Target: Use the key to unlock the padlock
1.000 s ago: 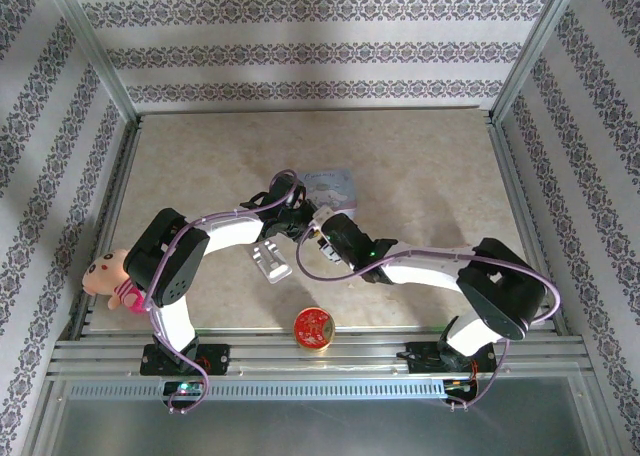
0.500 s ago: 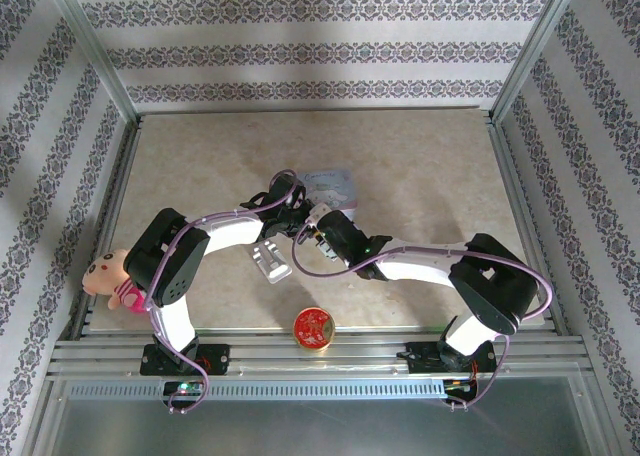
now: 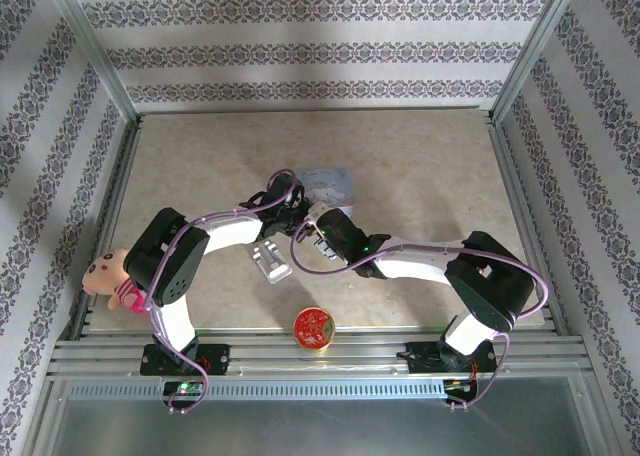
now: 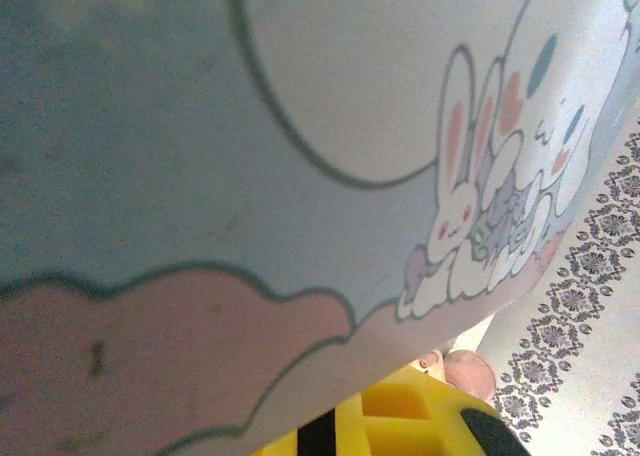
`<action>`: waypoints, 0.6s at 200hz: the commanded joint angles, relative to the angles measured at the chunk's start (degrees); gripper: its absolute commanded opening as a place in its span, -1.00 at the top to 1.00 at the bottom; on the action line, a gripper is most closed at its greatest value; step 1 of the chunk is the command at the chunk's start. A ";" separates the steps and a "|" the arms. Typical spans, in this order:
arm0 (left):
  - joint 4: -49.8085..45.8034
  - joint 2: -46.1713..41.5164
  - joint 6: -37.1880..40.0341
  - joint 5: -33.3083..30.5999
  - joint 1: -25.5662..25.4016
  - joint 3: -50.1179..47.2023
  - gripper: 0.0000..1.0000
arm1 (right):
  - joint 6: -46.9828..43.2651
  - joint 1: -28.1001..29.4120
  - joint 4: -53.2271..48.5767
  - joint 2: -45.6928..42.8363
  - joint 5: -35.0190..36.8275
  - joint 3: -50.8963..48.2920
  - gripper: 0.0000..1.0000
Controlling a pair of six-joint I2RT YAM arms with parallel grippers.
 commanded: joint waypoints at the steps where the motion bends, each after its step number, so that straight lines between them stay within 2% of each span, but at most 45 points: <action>1: -4.66 0.41 -1.85 5.63 -0.39 -1.77 0.90 | 3.61 -2.60 -0.67 1.57 0.76 -0.47 0.95; 74: -4.29 0.73 -1.94 5.82 -0.39 -1.43 0.90 | 15.79 -5.41 -1.93 -0.35 -7.32 -0.40 1.00; 120: -3.84 0.78 -2.09 6.11 -0.40 -1.62 0.90 | 25.15 -10.44 -2.22 -0.81 -15.90 -0.32 1.00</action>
